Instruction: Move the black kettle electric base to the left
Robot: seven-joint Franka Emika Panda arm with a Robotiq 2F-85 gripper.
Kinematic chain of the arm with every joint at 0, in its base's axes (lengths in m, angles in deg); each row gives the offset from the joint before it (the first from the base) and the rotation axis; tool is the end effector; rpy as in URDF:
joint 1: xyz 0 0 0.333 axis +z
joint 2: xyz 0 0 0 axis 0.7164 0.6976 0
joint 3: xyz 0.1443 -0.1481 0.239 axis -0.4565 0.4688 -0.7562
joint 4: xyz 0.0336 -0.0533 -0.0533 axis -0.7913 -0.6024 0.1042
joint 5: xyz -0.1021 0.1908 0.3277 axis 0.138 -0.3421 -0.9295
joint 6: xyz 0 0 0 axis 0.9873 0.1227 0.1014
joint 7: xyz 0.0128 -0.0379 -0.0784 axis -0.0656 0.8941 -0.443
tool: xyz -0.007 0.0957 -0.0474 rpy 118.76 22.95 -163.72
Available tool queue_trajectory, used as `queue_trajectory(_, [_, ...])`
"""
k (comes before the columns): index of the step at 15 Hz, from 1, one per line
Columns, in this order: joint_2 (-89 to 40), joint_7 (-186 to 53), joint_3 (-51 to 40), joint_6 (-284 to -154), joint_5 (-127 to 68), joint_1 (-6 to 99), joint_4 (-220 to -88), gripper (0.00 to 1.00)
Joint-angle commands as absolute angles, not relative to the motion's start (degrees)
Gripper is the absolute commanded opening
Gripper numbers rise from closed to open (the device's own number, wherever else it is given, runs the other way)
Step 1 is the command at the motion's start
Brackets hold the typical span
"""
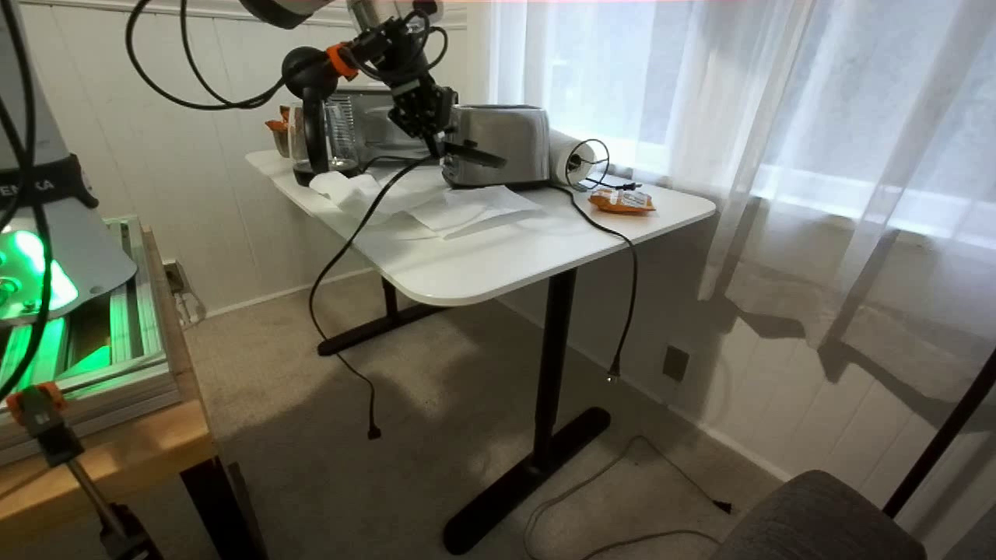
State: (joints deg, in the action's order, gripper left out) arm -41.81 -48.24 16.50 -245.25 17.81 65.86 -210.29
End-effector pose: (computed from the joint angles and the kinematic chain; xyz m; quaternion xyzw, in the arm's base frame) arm 0.4470 -0.0060 0.2740 0.9665 0.1527 0.1270 0.1627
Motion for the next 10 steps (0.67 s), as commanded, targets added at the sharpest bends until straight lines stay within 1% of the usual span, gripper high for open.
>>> queue_trajectory(1, [-54.4,-53.2,15.7,-239.9,21.4,66.5,-219.8,0.02])
queue_trajectory(2, [-56.6,-58.4,6.5,-238.9,16.9,57.9,-222.3,0.02])
queue_trajectory(3, [-58.6,-62.1,5.5,-238.4,14.0,57.4,-224.2,0.02])
queue_trajectory(4, [-51.0,-55.5,10.5,-240.6,17.7,62.0,-218.6,0.06])
queue_trajectory(6, [-54.5,-59.1,6.9,-239.6,15.8,58.9,-221.6,0.06])
queue_trajectory(10, [-55.7,-60.2,6.5,-239.0,15.6,58.4,-222.0,0.06])
